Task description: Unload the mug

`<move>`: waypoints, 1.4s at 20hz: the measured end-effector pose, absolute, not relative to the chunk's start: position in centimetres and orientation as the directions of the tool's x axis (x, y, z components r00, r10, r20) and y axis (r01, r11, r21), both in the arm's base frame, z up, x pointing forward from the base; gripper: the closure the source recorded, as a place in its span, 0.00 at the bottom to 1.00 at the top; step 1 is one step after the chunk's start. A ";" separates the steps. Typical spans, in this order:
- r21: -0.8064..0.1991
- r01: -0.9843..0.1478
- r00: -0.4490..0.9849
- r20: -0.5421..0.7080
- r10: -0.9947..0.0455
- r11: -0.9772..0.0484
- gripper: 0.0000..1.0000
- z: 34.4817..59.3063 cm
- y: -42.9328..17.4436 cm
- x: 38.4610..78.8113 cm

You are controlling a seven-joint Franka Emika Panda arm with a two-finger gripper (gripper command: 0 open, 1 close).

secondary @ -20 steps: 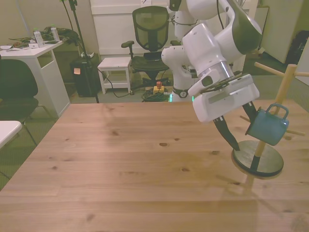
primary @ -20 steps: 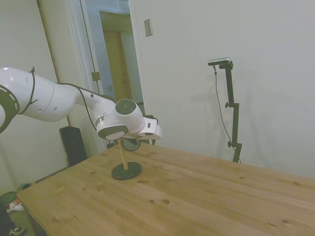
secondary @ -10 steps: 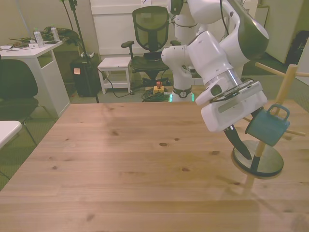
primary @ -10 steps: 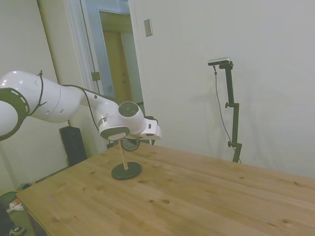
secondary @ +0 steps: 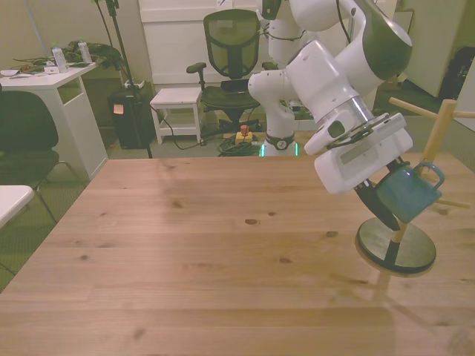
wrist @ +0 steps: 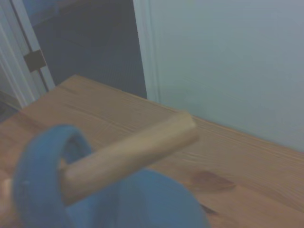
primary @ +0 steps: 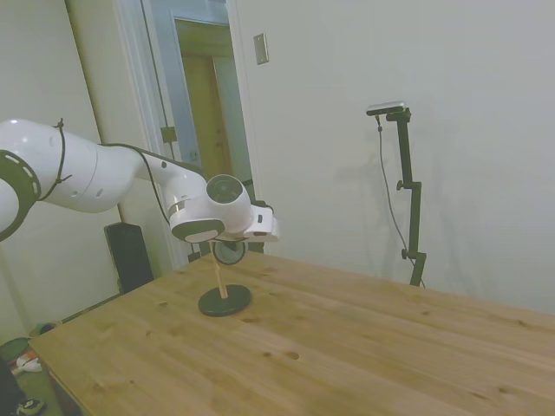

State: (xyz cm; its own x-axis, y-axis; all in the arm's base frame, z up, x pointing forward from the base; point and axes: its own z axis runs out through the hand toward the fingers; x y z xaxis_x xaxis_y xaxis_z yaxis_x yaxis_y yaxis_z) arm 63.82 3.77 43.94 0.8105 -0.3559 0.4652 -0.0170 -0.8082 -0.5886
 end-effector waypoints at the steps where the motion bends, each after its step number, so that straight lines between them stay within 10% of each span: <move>1: -0.590 -0.013 0.811 0.466 -0.354 -0.807 1.00 44.1 3.8 63.6; 28: -0.601 -0.004 0.807 0.470 -0.357 -0.799 1.00 45.6 2.0 61.4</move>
State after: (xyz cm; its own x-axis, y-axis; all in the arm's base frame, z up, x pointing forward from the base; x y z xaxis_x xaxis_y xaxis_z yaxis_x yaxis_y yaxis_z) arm 61.41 1.95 45.57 0.8074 -0.3572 0.4695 -0.0043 -0.7994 -0.6008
